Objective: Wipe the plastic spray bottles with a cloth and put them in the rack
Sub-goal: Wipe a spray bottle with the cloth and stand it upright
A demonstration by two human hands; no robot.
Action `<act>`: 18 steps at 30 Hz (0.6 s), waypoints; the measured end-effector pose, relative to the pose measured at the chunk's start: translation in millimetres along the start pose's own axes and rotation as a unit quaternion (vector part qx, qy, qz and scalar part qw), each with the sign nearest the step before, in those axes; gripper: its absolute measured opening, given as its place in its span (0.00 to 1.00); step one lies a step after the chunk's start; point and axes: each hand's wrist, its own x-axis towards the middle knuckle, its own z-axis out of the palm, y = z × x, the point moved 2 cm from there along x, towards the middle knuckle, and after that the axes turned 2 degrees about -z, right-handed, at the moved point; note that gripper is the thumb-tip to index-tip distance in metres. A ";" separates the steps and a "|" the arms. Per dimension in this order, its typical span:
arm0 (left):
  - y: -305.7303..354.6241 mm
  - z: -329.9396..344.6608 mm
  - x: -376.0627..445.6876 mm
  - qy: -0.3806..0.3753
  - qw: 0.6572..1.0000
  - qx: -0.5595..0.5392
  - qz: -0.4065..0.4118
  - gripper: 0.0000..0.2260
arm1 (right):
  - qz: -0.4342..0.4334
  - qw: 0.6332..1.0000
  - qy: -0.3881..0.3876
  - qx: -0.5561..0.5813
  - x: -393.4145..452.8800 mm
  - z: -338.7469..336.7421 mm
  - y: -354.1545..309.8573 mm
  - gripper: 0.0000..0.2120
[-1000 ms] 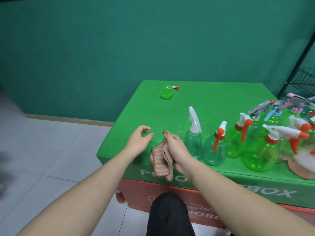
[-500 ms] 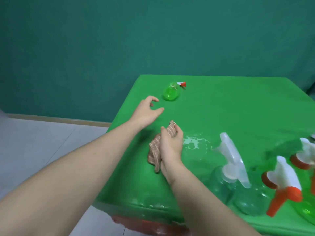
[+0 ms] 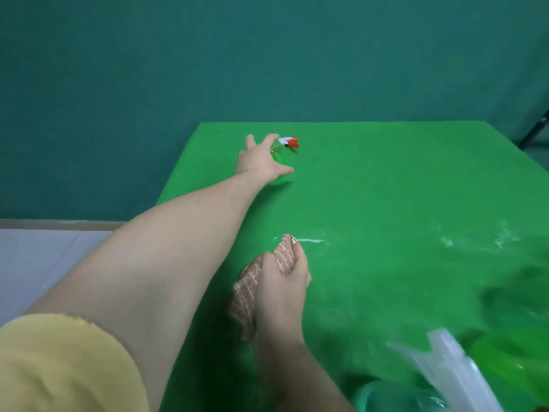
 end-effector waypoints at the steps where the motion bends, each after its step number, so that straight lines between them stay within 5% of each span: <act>1: -1.0 3.5 4.4 0.000 1.000 0.001 -0.007 0.38 | -0.002 1.000 -0.001 -0.003 0.9 -1.0 0.4 0.30; 9: -12.1 -0.5 0.4 0.042 0.997 -0.053 -0.023 0.30 | -0.015 1.000 -0.005 -0.010 -0.9 -3.5 2.6 0.29; 18: -67.3 -42.5 -100.2 -0.036 0.999 0.007 -0.034 0.42 | -0.021 0.998 -0.007 -0.052 -22.6 -10.9 -7.4 0.29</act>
